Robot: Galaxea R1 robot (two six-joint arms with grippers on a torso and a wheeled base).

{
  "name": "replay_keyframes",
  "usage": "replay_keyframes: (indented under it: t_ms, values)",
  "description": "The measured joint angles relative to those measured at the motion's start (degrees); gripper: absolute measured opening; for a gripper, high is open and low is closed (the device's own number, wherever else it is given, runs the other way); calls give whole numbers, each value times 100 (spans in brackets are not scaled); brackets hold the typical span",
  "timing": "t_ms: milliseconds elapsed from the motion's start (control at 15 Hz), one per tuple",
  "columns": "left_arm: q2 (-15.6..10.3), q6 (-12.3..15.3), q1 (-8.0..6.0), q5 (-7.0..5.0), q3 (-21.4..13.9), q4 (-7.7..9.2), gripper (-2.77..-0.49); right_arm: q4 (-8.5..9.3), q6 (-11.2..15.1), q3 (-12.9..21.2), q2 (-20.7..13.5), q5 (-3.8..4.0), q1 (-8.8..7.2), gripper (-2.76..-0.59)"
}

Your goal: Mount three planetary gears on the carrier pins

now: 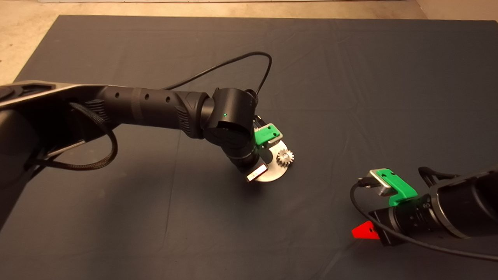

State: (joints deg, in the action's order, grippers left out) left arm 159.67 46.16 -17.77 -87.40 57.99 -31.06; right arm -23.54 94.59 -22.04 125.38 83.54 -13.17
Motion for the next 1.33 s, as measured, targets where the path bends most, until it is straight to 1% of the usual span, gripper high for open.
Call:
replay_keyframes:
  t_ms: [333,600,933,1333]
  values:
    - [-5,11,0,-8,-66,39,-243,-2,-1,0,0,0,0,-162]
    - [-5,78,0,-8,-99,88,-243,0,-1,0,0,0,0,-162]
    - [-4,134,-1,-8,-113,89,-243,0,-1,0,0,-2,0,-162]
    - [-5,138,0,-8,-113,88,-243,0,1,0,0,-2,0,-162]
